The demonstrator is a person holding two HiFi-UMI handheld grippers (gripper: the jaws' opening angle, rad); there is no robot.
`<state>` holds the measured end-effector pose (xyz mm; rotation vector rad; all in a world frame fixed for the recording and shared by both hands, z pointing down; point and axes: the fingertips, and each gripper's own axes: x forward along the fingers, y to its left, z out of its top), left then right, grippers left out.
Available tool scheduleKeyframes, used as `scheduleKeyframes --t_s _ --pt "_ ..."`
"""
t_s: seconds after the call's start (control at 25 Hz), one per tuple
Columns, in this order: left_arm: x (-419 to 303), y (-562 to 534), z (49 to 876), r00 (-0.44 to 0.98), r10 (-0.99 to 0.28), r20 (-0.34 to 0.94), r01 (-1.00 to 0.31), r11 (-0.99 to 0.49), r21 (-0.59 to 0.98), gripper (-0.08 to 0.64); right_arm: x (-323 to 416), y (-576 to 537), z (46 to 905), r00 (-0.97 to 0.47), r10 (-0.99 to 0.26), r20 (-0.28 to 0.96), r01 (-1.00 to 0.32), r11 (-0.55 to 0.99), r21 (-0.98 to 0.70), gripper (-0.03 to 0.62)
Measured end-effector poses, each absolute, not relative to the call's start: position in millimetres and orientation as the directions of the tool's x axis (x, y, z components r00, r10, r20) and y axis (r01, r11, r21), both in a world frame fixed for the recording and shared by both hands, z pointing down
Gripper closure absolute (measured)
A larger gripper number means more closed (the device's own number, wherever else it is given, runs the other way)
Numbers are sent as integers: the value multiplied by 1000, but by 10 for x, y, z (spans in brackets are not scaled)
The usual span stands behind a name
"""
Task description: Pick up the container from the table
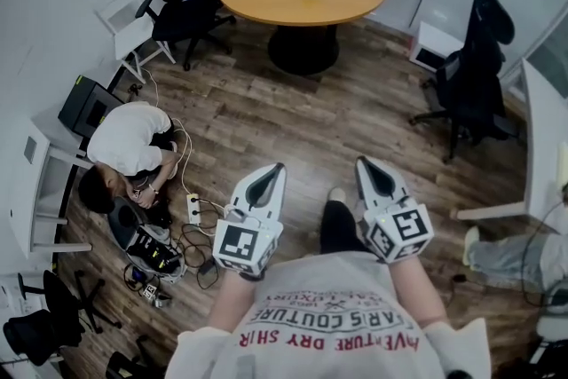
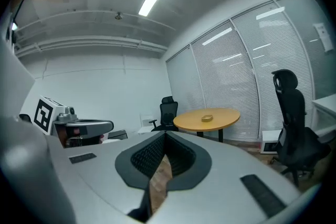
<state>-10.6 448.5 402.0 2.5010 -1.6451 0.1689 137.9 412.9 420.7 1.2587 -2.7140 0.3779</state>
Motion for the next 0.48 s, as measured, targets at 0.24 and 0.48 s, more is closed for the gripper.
scheduleKeyframes --t_s 0.24,0.48 --pt "-67 3619 3987 360 -915 184 -932 -361 27 560 1398 3191 4264 -676 -701 226 -736 654 -173 601" --pt "193 2579 3783 344 -927 151 -938 -348 -2 560 1479 2154 4150 -714 -664 223 -694 714 -94 603"
